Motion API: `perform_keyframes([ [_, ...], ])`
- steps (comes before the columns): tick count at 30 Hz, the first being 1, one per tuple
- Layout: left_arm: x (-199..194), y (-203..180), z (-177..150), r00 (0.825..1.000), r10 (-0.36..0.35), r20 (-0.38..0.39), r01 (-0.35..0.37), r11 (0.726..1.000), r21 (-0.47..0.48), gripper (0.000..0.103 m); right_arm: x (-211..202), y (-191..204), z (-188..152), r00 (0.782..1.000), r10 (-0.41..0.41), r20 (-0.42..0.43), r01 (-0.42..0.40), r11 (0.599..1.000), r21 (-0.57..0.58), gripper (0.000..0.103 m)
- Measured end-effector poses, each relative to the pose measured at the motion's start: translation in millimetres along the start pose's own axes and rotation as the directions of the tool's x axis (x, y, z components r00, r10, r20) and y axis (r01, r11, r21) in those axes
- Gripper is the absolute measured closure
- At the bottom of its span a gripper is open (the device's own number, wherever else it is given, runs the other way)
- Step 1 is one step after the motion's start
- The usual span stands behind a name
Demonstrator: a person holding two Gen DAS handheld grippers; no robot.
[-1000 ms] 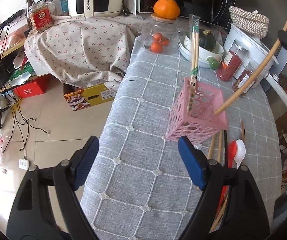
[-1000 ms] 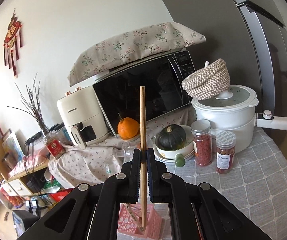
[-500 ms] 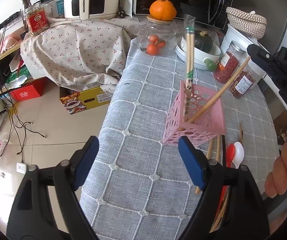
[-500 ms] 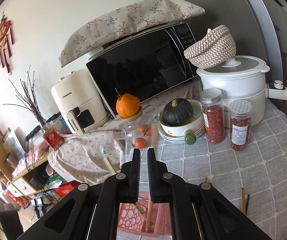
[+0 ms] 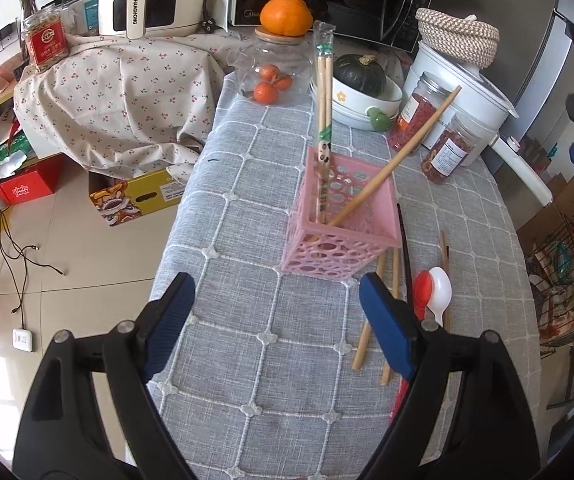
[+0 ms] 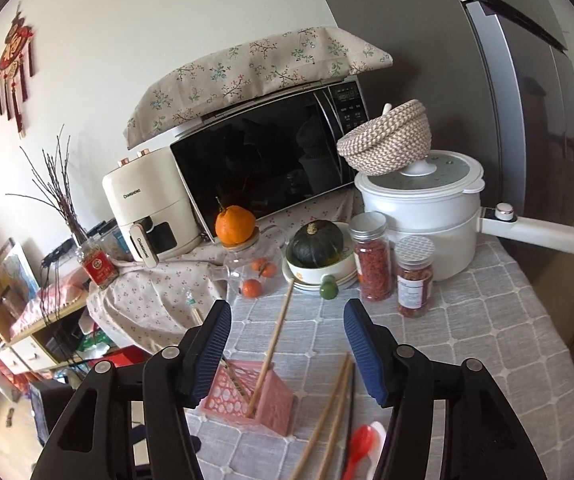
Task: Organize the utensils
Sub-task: 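Carry the wooden chopstick over the pink basket and open the right tool, then grasp the red spoon with the left tool while the right tool grasps the white spoon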
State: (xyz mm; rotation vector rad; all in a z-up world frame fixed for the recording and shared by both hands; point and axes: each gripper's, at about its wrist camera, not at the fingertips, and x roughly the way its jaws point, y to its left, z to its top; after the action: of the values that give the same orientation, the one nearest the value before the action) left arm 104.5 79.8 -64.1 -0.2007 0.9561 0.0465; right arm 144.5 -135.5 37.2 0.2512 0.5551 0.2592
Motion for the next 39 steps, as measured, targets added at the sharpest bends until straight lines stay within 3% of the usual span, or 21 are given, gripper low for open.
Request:
perform_keyframes([
  [4,3.7,-4.5,-5.0,0.998,-0.054,-0.046,0.053,0.998,-0.024,0.018,-15.3,-22.0,-10.3,0.997,-0.066,-0.028,0.066,0.998,-0.001,0.032],
  [10,8.3,-14.7,-11.5,0.991,-0.095,-0.096,0.091,0.995,-0.046,0.018,-10.5,-48.5,-40.1,0.981,-0.122,-0.152,0.120,0.993,-0.022,0.029],
  [15,14.5,-25.7,-19.4,0.985,-0.091,-0.143,0.091,0.996,-0.010,0.018,11.1,-69.6,-61.4,0.937,-0.154,-0.312,0.158,0.987,-0.015,0.029],
  [19,19.7,-30.8,-23.9,0.978,-0.110,-0.178,0.112,0.994,0.004,0.018,30.4,-84.8,-73.2,0.903,-0.135,-0.407,0.159,0.987,0.025,0.029],
  [21,21.6,-32.9,-25.2,0.974,-0.122,-0.191,0.127,0.992,0.011,0.018,47.0,-90.6,-81.9,0.871,-0.122,-0.476,0.151,0.988,0.023,0.033],
  [23,22.8,-34.9,-26.2,0.972,-0.127,-0.196,0.133,0.991,0.022,0.018,61.1,-94.5,-90.8,0.845,-0.114,-0.523,0.147,0.989,0.022,0.049],
  [25,24.1,-36.2,-26.8,0.970,-0.135,-0.202,0.143,0.989,0.026,0.018,73.5,-96.6,-98.0,0.824,-0.102,-0.557,0.139,0.990,0.023,0.057],
  [39,32.6,-53.2,-33.6,0.954,-0.180,-0.241,0.202,0.977,0.068,0.040,120.5,-94.6,-119.2,0.775,-0.098,-0.625,0.141,0.990,0.020,0.089],
])
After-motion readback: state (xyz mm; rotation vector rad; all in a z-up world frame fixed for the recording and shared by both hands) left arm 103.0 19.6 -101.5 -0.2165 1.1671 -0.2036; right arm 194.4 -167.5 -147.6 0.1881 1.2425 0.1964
